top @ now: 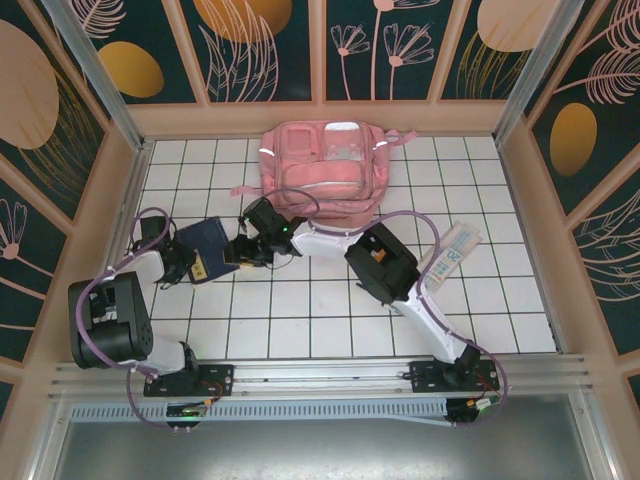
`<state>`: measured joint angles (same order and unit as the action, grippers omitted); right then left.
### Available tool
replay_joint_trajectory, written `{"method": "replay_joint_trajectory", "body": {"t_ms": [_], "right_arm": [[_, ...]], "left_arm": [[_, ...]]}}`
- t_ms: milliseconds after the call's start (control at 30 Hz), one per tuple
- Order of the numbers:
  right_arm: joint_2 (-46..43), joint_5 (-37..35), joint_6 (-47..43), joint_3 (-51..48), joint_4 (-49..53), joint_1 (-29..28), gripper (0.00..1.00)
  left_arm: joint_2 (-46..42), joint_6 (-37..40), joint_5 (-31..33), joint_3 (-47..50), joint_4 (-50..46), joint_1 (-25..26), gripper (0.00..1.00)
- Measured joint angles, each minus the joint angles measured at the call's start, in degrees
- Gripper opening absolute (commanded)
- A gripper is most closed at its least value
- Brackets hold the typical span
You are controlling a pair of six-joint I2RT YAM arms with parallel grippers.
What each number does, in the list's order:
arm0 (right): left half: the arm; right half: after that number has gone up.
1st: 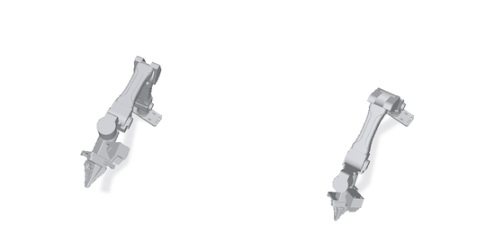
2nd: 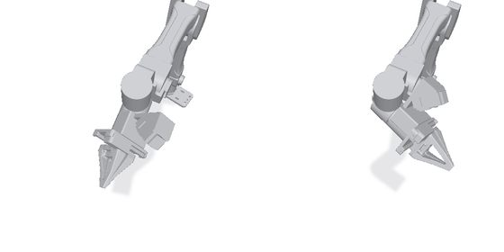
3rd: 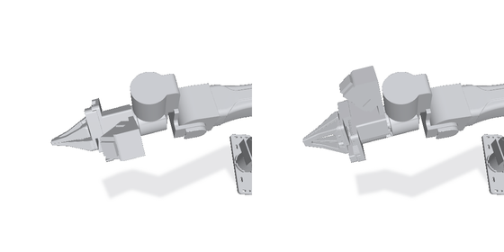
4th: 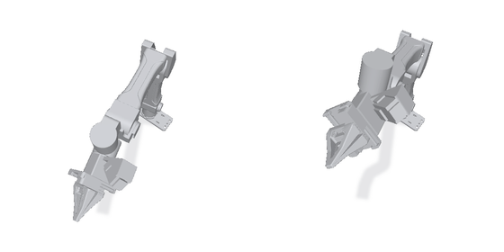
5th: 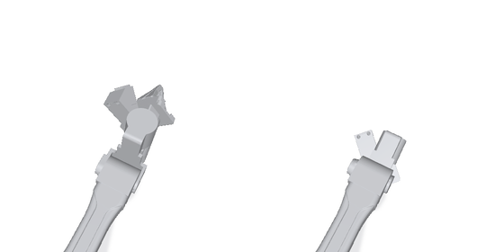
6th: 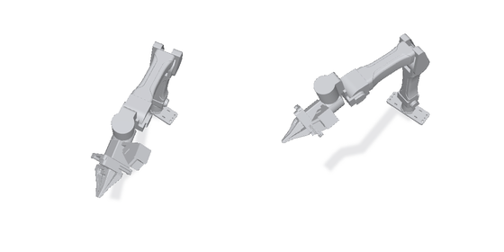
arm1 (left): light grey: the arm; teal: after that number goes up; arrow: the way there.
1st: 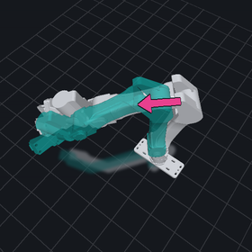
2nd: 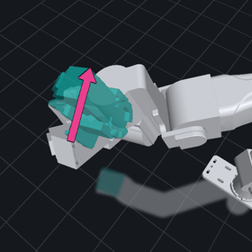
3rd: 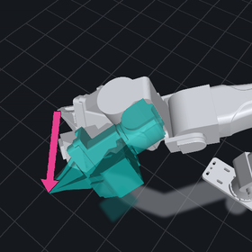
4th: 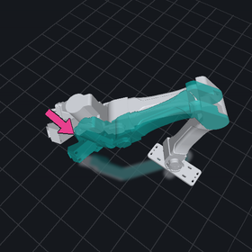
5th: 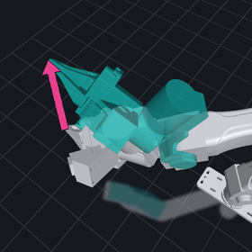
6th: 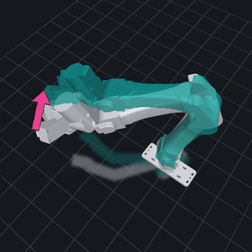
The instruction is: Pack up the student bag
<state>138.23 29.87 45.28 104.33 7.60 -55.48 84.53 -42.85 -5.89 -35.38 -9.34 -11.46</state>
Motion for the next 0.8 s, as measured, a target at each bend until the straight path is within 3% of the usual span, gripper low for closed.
{"method": "replay_joint_trajectory", "body": {"t_ms": [133,300,800], "right_arm": [[0.2,0.5,1.9,0.2,0.2,0.2,0.45],[-1.6,4.5,6.8,-5.9,-7.9,1.5,0.49],[-10.2,7.6,17.2,-19.7,-20.1,3.7,0.50]], "left_arm": [[1.6,1.9,-0.9,0.2,4.5,0.3,0.11],[1.8,3.0,-2.2,1.1,7.7,0.4,0.10],[4.0,6.0,-11.3,1.6,10.8,1.4,0.01]]}}
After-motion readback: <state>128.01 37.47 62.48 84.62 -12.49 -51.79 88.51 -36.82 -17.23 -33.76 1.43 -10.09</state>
